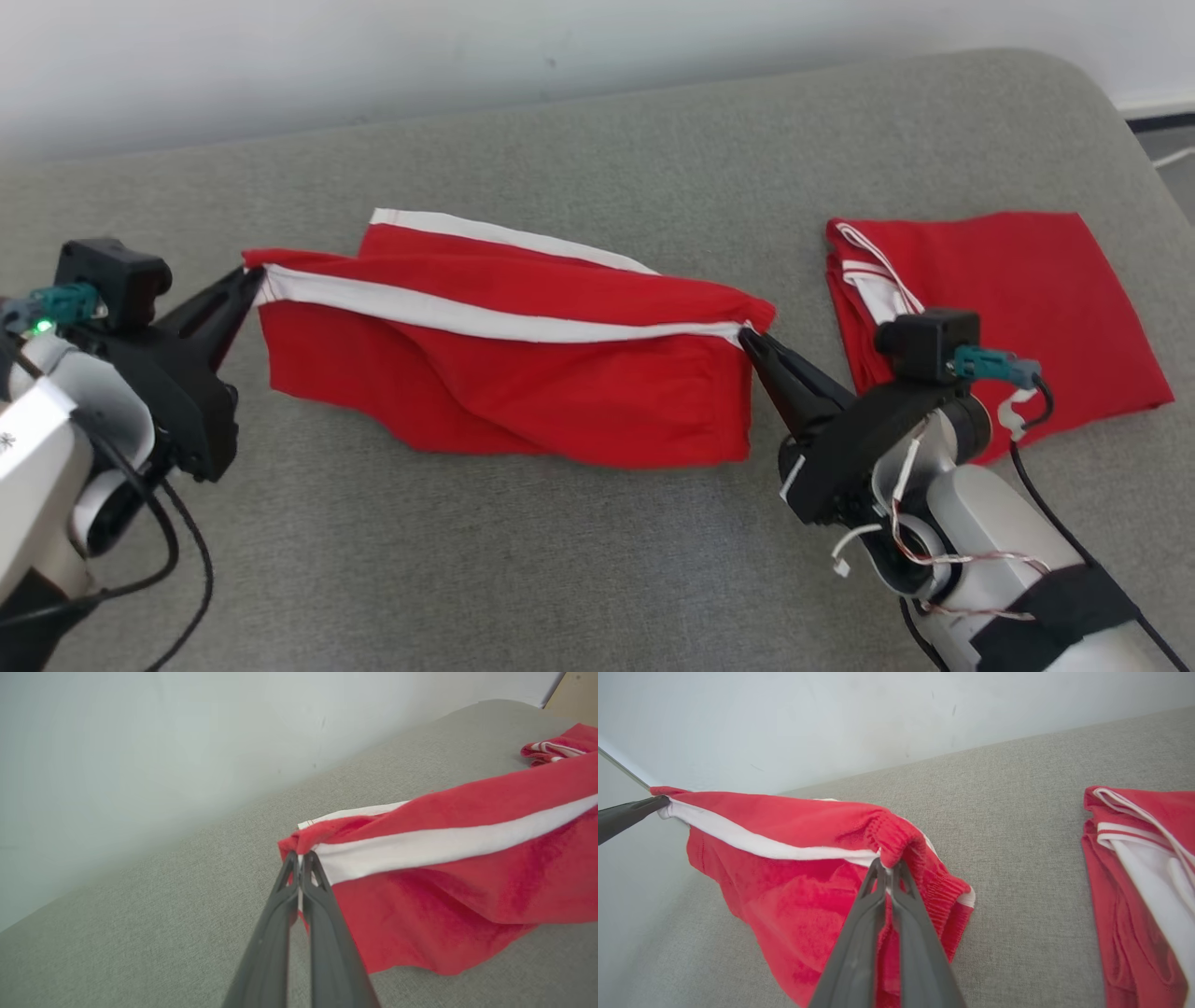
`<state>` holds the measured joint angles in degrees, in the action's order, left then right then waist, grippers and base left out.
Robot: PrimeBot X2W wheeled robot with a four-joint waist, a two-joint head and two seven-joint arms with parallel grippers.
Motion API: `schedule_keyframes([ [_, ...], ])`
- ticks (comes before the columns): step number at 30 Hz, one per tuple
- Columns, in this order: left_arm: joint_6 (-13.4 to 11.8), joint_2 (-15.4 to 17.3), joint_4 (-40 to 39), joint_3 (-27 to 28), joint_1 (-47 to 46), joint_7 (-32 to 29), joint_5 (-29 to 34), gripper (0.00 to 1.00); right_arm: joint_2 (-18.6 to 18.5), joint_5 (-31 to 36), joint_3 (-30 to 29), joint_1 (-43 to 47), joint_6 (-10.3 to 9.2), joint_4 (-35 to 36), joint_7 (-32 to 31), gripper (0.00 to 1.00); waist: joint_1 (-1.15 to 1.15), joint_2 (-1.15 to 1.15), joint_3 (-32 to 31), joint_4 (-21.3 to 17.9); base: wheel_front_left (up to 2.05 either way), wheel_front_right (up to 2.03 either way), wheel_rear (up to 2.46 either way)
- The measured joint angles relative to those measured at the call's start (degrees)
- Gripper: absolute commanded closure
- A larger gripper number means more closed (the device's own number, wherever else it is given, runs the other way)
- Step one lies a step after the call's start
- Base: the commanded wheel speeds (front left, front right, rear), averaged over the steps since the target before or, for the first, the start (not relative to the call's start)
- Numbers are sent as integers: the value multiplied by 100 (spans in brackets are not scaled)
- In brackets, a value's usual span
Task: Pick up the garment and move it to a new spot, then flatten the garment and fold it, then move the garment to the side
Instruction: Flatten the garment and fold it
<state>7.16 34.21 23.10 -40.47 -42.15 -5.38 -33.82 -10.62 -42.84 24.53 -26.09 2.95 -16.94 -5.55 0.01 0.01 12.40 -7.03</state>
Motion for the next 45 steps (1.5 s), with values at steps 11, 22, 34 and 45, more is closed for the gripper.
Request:
schedule_keyframes([
  [11, 0, 360, 303, -856, -1184, -116, -310, 100, 461, -37, 34, -670, -101, -531, 1, 100, 0, 0, 572, -416, 0, 0, 0],
  [22, 0, 617, 768, -1677, -2061, -104, -443, 100, 650, -37, 185, -1210, -152, -959, 131, 100, -1, 1, 1109, -769, 0, 0, 0],
  [34, 1, 388, 1439, -2466, -2406, 259, -762, 100, 694, -77, 333, -1482, -136, -1494, 412, 100, -1, 0, 1321, -802, 0, 0, 0],
  [45, 1, 86, 1959, -2735, -2493, 829, -1185, 0, 698, -252, 374, -1564, 112, -1847, 719, 0, -2, 0, 1081, -666, 0, 0, 0],
])
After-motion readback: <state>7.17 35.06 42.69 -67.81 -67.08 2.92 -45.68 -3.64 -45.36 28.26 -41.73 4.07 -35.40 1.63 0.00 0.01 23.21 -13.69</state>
